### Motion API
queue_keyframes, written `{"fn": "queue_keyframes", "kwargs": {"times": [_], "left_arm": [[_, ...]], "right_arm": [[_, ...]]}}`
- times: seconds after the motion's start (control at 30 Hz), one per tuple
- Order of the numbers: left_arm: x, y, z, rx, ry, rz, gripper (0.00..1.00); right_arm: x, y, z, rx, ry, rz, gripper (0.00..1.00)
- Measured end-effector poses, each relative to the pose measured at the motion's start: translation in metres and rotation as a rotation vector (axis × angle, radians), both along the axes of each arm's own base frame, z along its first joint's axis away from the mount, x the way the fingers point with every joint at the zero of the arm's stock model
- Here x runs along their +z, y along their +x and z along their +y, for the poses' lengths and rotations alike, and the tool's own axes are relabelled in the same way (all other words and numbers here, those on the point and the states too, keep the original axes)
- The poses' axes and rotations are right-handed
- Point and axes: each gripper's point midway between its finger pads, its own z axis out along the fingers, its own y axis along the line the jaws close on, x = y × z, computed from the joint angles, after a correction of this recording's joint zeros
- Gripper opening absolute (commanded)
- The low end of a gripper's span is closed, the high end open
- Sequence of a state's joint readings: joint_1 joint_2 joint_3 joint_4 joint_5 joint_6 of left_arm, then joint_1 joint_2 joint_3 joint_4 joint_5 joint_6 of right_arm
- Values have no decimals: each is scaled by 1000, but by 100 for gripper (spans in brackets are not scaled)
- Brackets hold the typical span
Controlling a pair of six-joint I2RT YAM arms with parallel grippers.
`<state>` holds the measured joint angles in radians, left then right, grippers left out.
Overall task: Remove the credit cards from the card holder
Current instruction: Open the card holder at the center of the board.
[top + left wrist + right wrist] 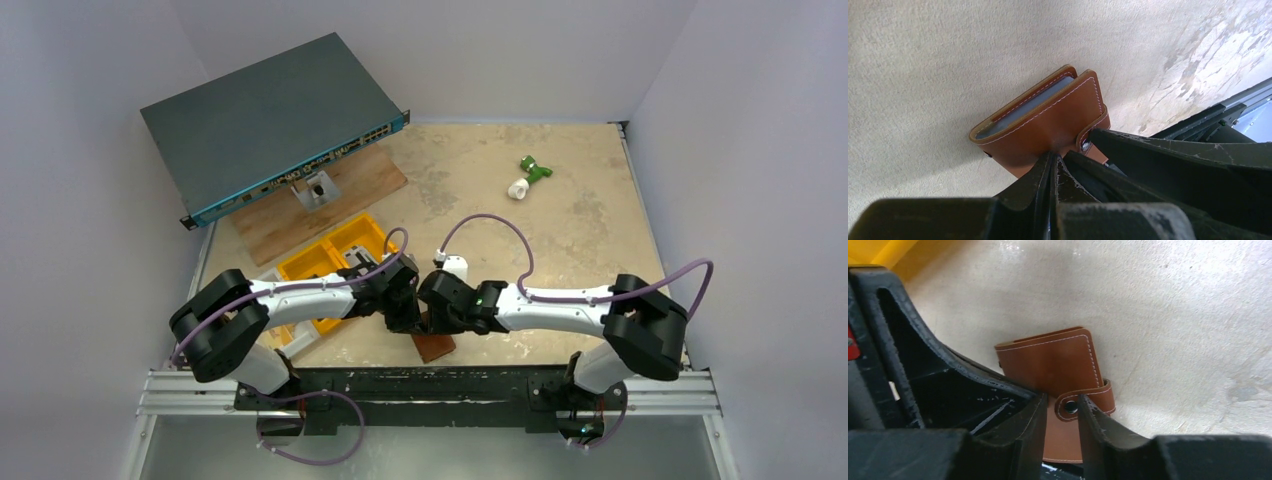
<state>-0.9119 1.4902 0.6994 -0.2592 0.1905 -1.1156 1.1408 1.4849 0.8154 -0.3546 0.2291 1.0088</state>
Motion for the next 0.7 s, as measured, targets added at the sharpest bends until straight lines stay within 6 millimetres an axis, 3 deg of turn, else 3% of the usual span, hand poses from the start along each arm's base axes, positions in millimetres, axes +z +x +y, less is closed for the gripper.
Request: {"fn": "queue_keyframes", "kwargs": {"times": [0.3, 0.43, 0.7], "left_arm": [[0, -1, -1, -3, -9, 0, 0], [0, -1, 0, -1, -9, 0, 0], [-1, -1, 0, -1, -2, 4, 0]], "right_arm": [[-7, 1, -4, -3, -119, -50, 13], [-8, 3, -4, -2, -163, -78, 0], [-9, 5, 0, -19, -144, -94, 0]]}}
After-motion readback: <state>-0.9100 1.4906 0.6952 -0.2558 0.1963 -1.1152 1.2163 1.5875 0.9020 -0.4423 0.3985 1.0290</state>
